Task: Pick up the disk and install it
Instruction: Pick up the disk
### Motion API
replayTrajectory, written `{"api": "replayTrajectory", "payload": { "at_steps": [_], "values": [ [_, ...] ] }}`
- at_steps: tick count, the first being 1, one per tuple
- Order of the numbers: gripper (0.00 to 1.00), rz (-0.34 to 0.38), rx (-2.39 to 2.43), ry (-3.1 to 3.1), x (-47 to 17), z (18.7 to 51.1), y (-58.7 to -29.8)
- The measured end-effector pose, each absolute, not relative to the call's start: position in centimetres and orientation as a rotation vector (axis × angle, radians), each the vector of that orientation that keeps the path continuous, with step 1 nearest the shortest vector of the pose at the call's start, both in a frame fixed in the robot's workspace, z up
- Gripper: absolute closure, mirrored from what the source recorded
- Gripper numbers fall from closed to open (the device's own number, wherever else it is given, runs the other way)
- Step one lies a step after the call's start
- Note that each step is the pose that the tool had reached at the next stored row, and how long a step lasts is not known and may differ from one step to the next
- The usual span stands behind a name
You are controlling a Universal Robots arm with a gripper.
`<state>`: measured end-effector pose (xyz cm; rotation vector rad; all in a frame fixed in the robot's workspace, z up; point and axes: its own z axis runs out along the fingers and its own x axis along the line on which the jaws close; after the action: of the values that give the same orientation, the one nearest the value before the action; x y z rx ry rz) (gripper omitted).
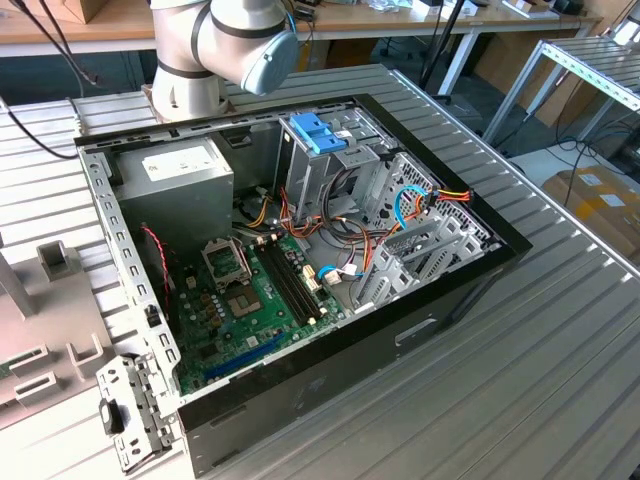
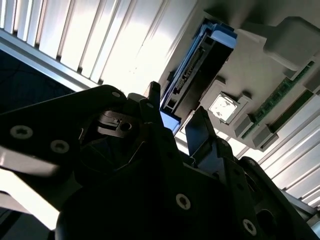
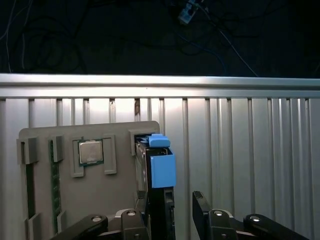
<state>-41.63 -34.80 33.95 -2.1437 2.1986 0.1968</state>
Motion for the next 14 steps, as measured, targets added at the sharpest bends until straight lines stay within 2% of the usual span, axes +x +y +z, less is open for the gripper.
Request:
{"api": "replayTrajectory", "payload": {
  "at_steps": [14],
  "values": [
    [0.52,0.199,-2.15,2.191,-42.8,33.2,-35.1]
  ]
}}
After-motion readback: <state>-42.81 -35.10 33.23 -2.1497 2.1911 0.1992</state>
